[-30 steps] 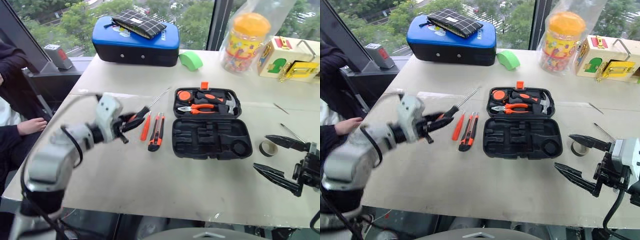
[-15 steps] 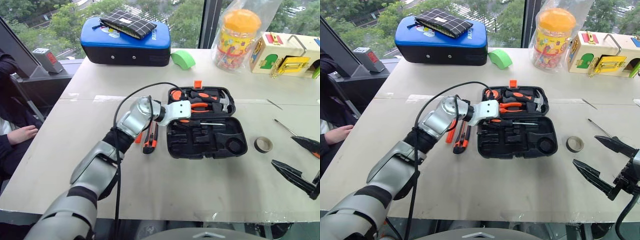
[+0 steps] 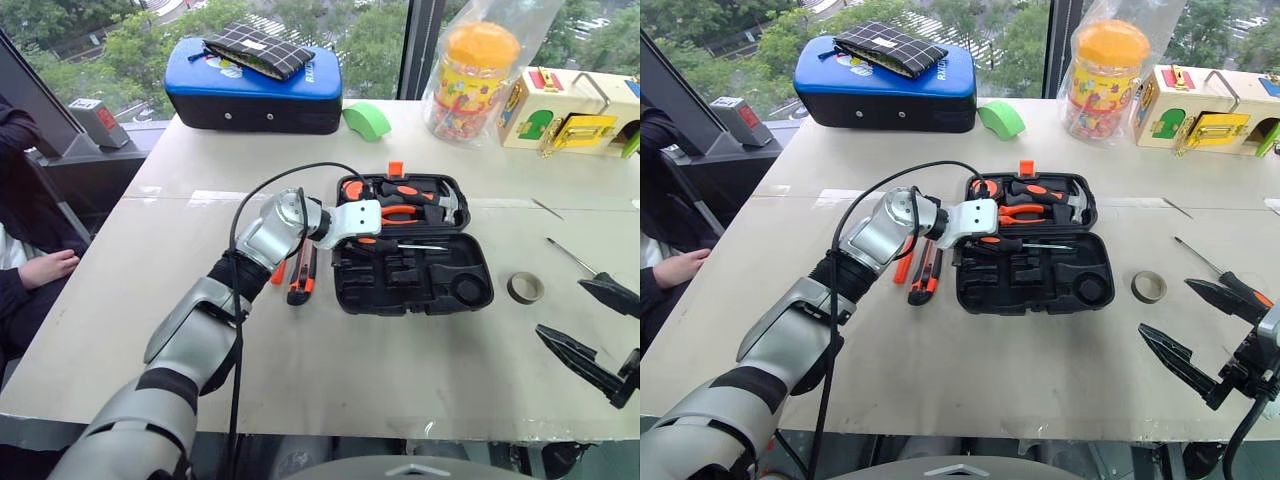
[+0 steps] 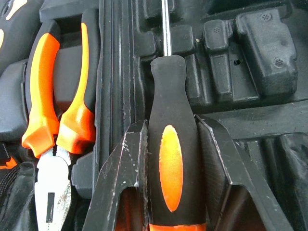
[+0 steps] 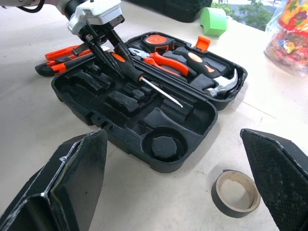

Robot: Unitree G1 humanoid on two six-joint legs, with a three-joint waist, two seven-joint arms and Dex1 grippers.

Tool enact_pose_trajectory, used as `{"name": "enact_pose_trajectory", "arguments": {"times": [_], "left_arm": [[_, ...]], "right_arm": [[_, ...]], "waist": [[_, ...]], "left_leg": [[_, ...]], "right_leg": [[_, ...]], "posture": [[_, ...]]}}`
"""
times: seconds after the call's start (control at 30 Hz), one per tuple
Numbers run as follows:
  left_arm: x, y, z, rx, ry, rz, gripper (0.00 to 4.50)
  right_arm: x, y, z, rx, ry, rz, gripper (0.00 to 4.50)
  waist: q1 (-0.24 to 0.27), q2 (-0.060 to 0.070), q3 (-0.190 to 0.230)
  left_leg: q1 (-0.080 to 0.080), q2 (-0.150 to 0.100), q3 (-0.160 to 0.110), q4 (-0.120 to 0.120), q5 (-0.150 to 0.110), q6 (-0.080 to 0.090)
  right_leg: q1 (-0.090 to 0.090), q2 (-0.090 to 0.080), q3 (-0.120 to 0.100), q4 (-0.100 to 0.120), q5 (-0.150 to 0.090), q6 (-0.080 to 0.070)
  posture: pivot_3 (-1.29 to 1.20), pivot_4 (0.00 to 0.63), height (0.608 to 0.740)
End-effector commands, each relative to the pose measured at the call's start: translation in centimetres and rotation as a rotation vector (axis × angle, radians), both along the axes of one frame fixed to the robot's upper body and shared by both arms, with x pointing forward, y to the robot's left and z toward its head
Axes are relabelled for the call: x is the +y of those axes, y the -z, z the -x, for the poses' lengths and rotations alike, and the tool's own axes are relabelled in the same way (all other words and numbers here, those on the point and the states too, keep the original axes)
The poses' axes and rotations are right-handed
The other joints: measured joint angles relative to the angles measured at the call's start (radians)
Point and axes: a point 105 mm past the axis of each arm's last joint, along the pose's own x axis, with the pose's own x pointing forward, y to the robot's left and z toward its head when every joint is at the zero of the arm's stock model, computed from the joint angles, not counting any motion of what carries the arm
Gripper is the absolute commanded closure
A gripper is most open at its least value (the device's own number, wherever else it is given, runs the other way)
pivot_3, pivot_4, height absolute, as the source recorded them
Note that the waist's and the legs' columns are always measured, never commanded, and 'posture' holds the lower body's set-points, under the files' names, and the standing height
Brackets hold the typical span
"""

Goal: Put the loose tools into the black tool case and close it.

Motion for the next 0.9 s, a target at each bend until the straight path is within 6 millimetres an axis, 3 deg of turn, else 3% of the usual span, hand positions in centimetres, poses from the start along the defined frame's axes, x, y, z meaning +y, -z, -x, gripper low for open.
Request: {"name": "enact_pose_trajectory", "arguments": {"times": [0.03,0.3,0.47,0.73,0.8,0.9], "left_arm": [[2.5,0.2,-1.4,-0.020,-0.103,-0.068,3.67],[4.2,-0.1,-2.1,-0.030,-0.158,-0.108,3.67],[4.1,0.1,-1.8,-0.031,-0.115,-0.113,3.67],[3.9,-0.1,-2.8,-0.187,-0.030,-0.158,3.67],[3.5,-2.5,-3.0,-0.181,-0.044,-0.044,2.64],[3.2,-6.0,-2.3,-0.153,-0.038,0.134,1.57]], "right_arm": [[0.0,-0.9,0.1,-0.037,-0.007,0.019,0.00],[-1.3,-2.5,-0.5,-0.081,0.003,0.013,0.00],[-1.6,-2.9,-0.9,-0.079,-0.029,0.021,0.00],[-1.4,-2.7,-1.1,-0.070,-0.052,0.024,0.00],[-1.2,-2.6,-0.9,-0.068,-0.054,0.023,0.00],[-1.2,-2.5,-0.8,-0.071,-0.047,0.024,0.00]], "waist": [[0.000,0.000,0.000],[-0.007,-0.001,0.000],[-0.005,-0.001,0.001],[-0.005,-0.002,0.001],[-0.005,-0.002,0.001],[-0.004,-0.003,0.002]], "left_leg": [[0.001,0.000,0.000,0.000,0.000,0.000],[0.003,0.000,0.002,-0.001,0.000,0.000],[0.002,0.000,0.001,-0.001,0.000,0.000],[0.003,0.001,0.002,-0.001,0.000,0.000],[0.003,0.001,0.002,-0.001,0.000,0.000],[0.002,0.001,0.001,-0.001,0.000,0.000]], "right_leg": [[0.001,0.000,0.000,0.000,0.000,0.000],[0.001,0.000,0.003,0.001,0.000,0.000],[0.001,0.001,0.001,0.001,0.000,0.000],[0.001,0.000,0.002,0.001,0.000,0.000],[0.001,0.000,0.002,0.001,0.000,0.000],[0.000,0.001,0.001,0.001,0.000,0.000]], "posture": [[0.00,0.150,0.740],[0.00,0.150,0.740],[0.00,0.150,0.740],[0.00,0.150,0.740],[0.00,0.150,0.740],[0.00,0.150,0.740]]}}
